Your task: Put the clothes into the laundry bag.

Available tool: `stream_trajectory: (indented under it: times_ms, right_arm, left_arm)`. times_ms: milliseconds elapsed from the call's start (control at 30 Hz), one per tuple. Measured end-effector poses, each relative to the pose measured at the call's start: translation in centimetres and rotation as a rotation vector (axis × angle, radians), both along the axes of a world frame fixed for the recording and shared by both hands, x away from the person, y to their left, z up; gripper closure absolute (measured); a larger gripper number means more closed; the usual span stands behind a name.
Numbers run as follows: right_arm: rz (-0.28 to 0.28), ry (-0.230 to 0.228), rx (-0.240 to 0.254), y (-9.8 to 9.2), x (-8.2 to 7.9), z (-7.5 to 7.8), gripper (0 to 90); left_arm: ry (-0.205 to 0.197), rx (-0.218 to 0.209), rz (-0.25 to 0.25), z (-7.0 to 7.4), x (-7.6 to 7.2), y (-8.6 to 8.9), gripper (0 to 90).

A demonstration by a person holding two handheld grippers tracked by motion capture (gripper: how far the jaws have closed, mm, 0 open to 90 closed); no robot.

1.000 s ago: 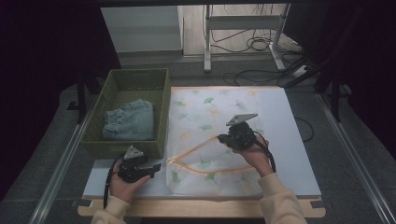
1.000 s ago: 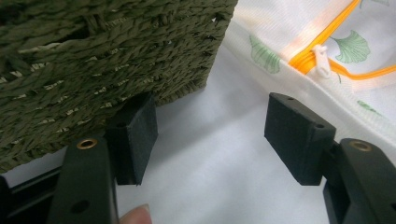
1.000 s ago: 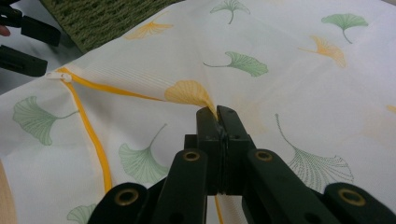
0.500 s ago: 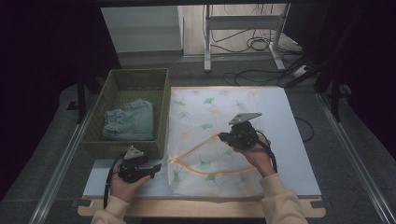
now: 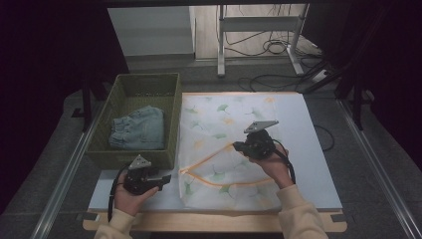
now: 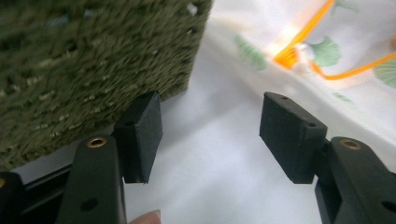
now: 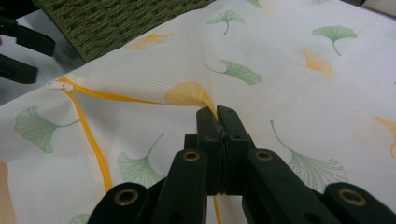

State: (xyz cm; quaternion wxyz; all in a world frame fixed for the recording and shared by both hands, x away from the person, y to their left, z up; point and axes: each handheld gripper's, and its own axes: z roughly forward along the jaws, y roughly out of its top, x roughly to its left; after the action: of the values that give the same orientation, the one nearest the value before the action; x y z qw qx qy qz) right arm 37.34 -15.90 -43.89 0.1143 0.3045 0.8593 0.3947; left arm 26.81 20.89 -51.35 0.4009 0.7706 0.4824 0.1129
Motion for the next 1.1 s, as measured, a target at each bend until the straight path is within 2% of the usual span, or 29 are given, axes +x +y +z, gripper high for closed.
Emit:
stream_trajectory:
  times_ms: [167, 300, 400, 633, 867, 933, 967, 1000, 1033, 1067, 1100]
  right_arm:
    - [0.003, 0.002, -0.005, 0.0, 0.0, -0.1, 88.4]
    - [-0.003, 0.015, 0.006, -0.1, 0.1, -0.2, 88.6]
    - [-0.012, 0.03, 0.009, -0.2, 0.2, -0.3, 88.9]
    - [-0.042, 0.04, 0.03, -0.6, 0.3, -0.1, 88.9]
    - [-0.032, 0.032, 0.027, -0.7, 0.2, 0.1, 88.9]
    - [-0.025, 0.028, 0.023, -0.6, 0.1, 0.1, 88.9]
    - [-0.02, 0.024, 0.019, -0.5, 0.1, 0.0, 88.9]
    - [-0.02, 0.024, 0.019, -0.5, 0.1, 0.0, 88.9]
    - [-0.018, 0.025, 0.016, -0.5, 0.1, 0.0, 88.9]
    - [-0.018, 0.025, 0.016, -0.5, 0.1, 0.0, 88.9]
    - [-0.018, 0.025, 0.016, -0.5, 0.1, 0.0, 88.9]
  left_arm:
    - [-0.044, -0.004, -0.018, 1.7, -0.3, -0.5, 38.2]
    - [-0.059, -0.014, -0.031, 2.7, -0.4, -1.1, 37.5]
    - [-0.065, -0.014, -0.041, 3.1, -0.3, -1.4, 37.3]
    - [-0.08, -0.027, -0.019, 3.9, -0.3, -1.2, 36.2]
    - [-0.089, -0.05, -0.014, 5.0, -0.2, -0.9, 36.1]
    - [-0.093, -0.062, -0.012, 5.5, -0.1, -0.8, 36.2]
    - [-0.107, -0.072, -0.01, 6.4, 0.0, -0.6, 36.2]
    - [-0.107, -0.072, -0.01, 6.4, 0.0, -0.6, 36.1]
    - [-0.121, -0.085, -0.009, 7.2, 0.2, -0.4, 35.8]
    - [-0.121, -0.085, -0.009, 7.2, 0.2, -0.4, 35.7]
    - [-0.136, -0.084, -0.004, 8.0, 0.5, -0.1, 35.7]
